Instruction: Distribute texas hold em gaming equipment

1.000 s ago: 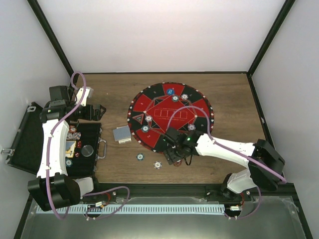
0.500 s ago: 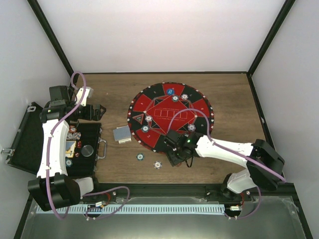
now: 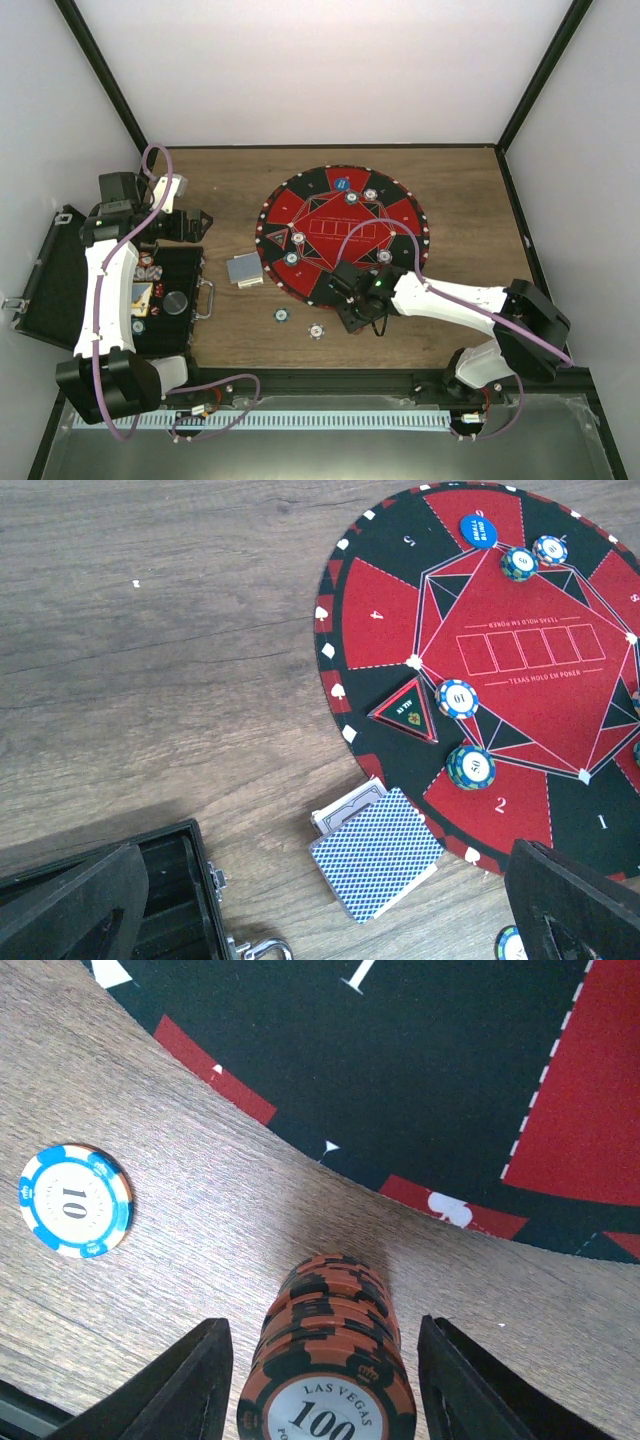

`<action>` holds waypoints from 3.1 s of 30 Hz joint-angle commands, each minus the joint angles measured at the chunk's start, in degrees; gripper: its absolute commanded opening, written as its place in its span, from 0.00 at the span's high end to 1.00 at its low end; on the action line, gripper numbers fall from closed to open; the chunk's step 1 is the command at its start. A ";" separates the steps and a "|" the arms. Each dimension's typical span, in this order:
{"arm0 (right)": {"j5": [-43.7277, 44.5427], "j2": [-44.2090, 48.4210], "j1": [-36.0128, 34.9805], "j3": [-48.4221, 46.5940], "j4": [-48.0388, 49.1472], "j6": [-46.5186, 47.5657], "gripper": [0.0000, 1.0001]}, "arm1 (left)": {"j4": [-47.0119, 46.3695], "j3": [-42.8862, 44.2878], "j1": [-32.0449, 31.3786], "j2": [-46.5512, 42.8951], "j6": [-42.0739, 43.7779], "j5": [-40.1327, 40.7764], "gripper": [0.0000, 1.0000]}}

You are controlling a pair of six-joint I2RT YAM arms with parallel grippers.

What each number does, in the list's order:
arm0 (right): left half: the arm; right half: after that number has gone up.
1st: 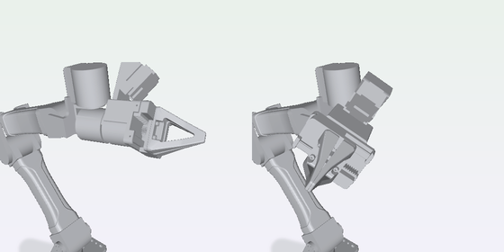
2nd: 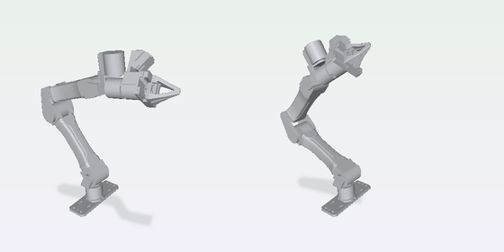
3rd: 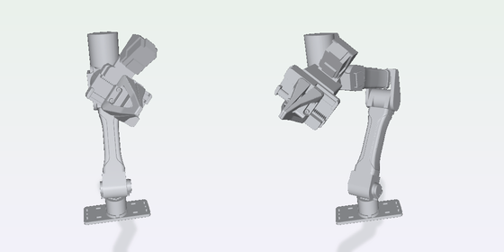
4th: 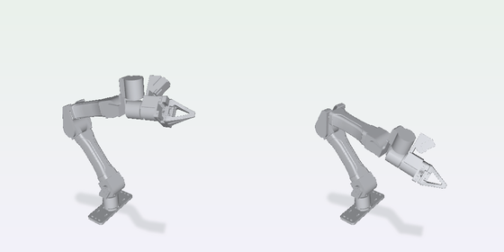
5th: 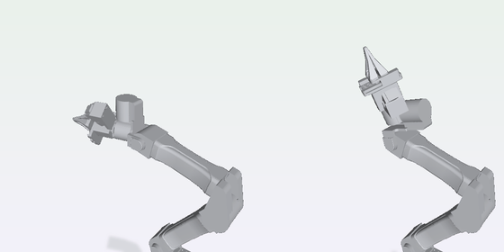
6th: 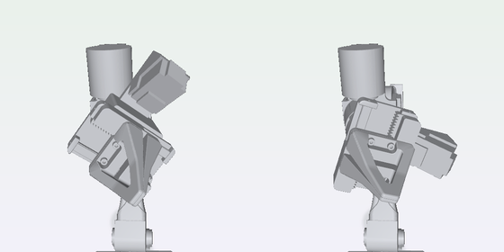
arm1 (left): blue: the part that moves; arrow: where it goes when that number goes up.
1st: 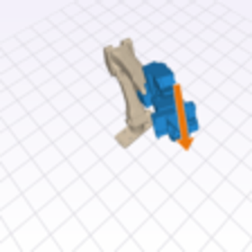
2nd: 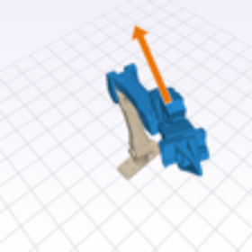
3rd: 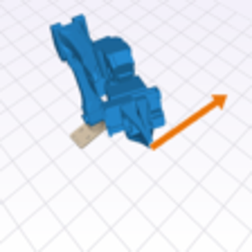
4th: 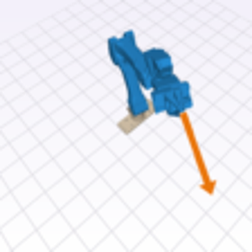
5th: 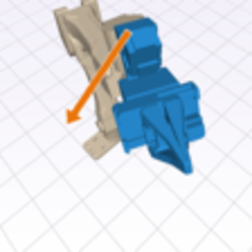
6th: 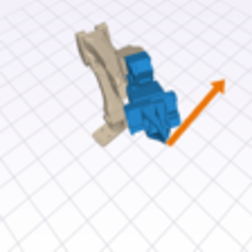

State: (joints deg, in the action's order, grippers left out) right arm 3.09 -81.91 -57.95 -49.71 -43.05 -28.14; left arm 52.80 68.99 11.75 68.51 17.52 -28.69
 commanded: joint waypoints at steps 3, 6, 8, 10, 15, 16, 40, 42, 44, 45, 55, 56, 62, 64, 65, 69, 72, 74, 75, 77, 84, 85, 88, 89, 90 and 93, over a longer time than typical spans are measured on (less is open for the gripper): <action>0.07 -0.19 -0.49 -0.03 -0.27 -0.19 0.44 | -0.68 0.18 0.33 0.10 -0.46 -0.32 0.00; 0.01 -0.25 -0.63 0.05 -0.26 -0.21 0.44 | -0.68 0.18 0.38 0.13 -0.42 -0.22 0.00; -0.10 -0.36 -0.66 0.06 -0.28 -0.08 0.44 | -0.68 0.11 0.38 0.13 -0.44 -0.23 0.00; -0.10 -0.40 -0.79 0.14 -0.37 -0.08 0.44 | -0.61 0.19 0.38 0.05 -0.43 -0.21 0.00; -0.12 -0.85 -1.27 0.14 -0.58 -0.09 0.45 | -0.59 0.10 0.33 0.00 -0.31 -0.14 0.00; 0.00 -1.03 -1.40 0.14 -0.61 -0.13 0.46 | -0.59 0.10 0.37 -0.04 -0.29 -0.14 0.00; 4.38 -0.12 -1.80 -3.54 -3.24 -0.92 0.74 | -0.77 0.05 0.38 0.13 -0.59 -0.40 0.00; 5.18 -0.35 -1.78 -5.20 -4.10 -0.82 0.75 | -0.70 0.03 0.36 0.09 -0.58 -0.41 0.00; 6.17 -0.71 -1.81 -7.12 -5.01 -0.53 0.76 | -0.61 0.01 0.38 0.04 -0.52 -0.39 0.00; 6.66 -0.97 -1.78 -8.15 -5.43 -0.33 0.76 | -0.59 0.11 0.34 0.00 -0.46 -0.40 0.00; 6.92 -9.48 -1.60 -19.03 -3.03 3.14 0.77 | -0.24 0.63 0.38 0.16 -0.24 -0.77 0.00; 6.93 -11.41 -1.55 -20.80 -2.48 3.66 0.77 | -0.24 0.60 0.40 0.21 -0.36 -0.83 0.00; 6.53 -25.80 -0.62 -34.97 0.37 7.12 0.78 | 0.10 0.71 0.33 0.03 -0.39 -1.01 0.00; 6.58 -30.33 0.48 -39.23 0.22 7.86 0.79 | 0.39 0.96 0.38 0.02 -0.46 -1.11 0.00; 6.38 -32.22 1.19 -41.15 0.10 8.29 0.79 | 0.58 1.09 0.38 0.11 -0.36 -1.11 0.00; 5.73 -36.11 4.97 -47.01 -0.31 10.05 0.80 | 0.83 1.47 0.38 0.05 -0.19 -1.24 0.00; 5.29 -37.87 7.99 -51.54 -0.82 11.03 0.80 | 0.59 1.28 0.38 0.17 -0.24 -1.18 0.00; 5.19 -39.19 9.77 -54.30 -1.26 11.62 0.80 | 0.64 1.27 0.38 0.38 -0.21 -1.28 0.00; 5.05 -39.92 10.71 -55.63 -1.40 11.80 0.80 | 0.57 1.24 0.34 0.47 -0.26 -1.28 0.00; 4.95 -41.38 12.49 -57.74 -1.62 12.25 0.80 | 0.56 1.30 0.38 0.48 -0.15 -1.12 0.00; 4.23 -48.02 16.88 -64.72 -1.61 13.43 0.80 | 0.47 1.17 0.34 0.70 0.28 -0.84 0.00; 4.07 -49.27 17.15 -65.80 -1.62 13.53 0.80 | 0.48 1.17 0.33 0.74 0.24 -0.80 0.00; 3.49 -52.65 17.60 -68.89 -1.83 13.89 0.80 | 0.38 1.07 0.36 0.74 0.41 -0.93 0.00; 3.23 -53.78 17.59 -70.00 -2.00 13.92 0.80 | 0.32 1.04 0.38 0.79 0.37 -0.93 0.00; 2.97 -54.91 17.61 -70.73 -2.07 13.91 0.80 | 0.29 1.05 0.38 0.84 0.35 -0.98 0.00; 2.46 -57.92 17.61 -73.18 -2.09 13.82 0.81 | 0.28 0.89 0.34 0.92 0.45 -0.88 0.00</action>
State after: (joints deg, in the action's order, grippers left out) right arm 6.85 -136.99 -40.25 -117.51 -44.62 -15.03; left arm 52.86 68.99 11.75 69.17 17.19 -28.77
